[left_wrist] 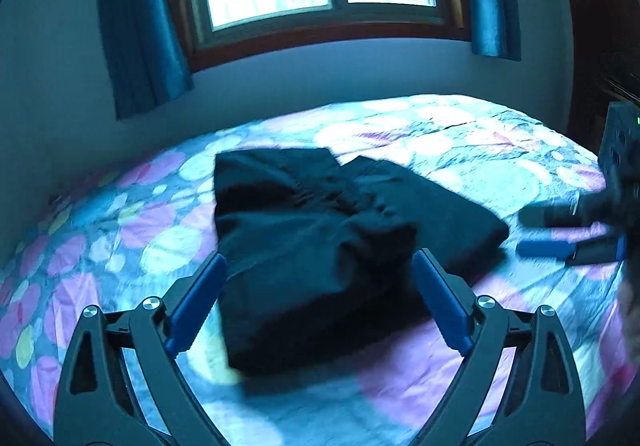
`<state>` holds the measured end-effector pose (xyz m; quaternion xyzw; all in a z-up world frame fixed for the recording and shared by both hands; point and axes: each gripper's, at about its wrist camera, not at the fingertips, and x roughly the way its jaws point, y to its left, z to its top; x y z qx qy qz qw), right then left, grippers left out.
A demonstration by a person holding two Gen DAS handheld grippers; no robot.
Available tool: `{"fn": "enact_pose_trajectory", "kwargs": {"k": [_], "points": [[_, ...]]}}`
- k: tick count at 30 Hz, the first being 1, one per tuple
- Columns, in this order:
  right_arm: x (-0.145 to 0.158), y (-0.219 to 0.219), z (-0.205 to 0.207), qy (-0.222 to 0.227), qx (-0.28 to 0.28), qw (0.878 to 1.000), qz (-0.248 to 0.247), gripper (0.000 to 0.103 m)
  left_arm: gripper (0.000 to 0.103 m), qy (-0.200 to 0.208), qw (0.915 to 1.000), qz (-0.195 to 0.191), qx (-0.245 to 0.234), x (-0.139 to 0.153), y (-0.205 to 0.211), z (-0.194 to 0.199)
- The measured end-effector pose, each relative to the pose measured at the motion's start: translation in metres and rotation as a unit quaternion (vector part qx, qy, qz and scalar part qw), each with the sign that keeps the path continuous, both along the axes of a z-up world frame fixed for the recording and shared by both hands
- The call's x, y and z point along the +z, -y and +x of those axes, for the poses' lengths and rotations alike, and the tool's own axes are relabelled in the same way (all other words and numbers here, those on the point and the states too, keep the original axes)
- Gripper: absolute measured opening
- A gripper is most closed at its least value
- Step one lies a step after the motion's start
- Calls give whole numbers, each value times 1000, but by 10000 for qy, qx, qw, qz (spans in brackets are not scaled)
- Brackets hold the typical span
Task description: Fold small clothes
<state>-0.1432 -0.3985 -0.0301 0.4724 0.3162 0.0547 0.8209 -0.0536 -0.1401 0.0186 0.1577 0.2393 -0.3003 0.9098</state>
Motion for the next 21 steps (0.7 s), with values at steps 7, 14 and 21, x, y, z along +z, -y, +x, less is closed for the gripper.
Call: {"fn": "enact_pose_trajectory", "kwargs": {"k": [7,14,21], "points": [[6,-16,74,-99,451,9987,209,70,94,-658,9962,111,567,-42,-44,35],[-9,-37,142,-926,861,9919,-107,70,94,-994,9929,104,646,-54,-52,52],[-7,-49,162,-1096,1006,9873,-564,23,94,-1024,9930,55,588,-52,-51,47]]}}
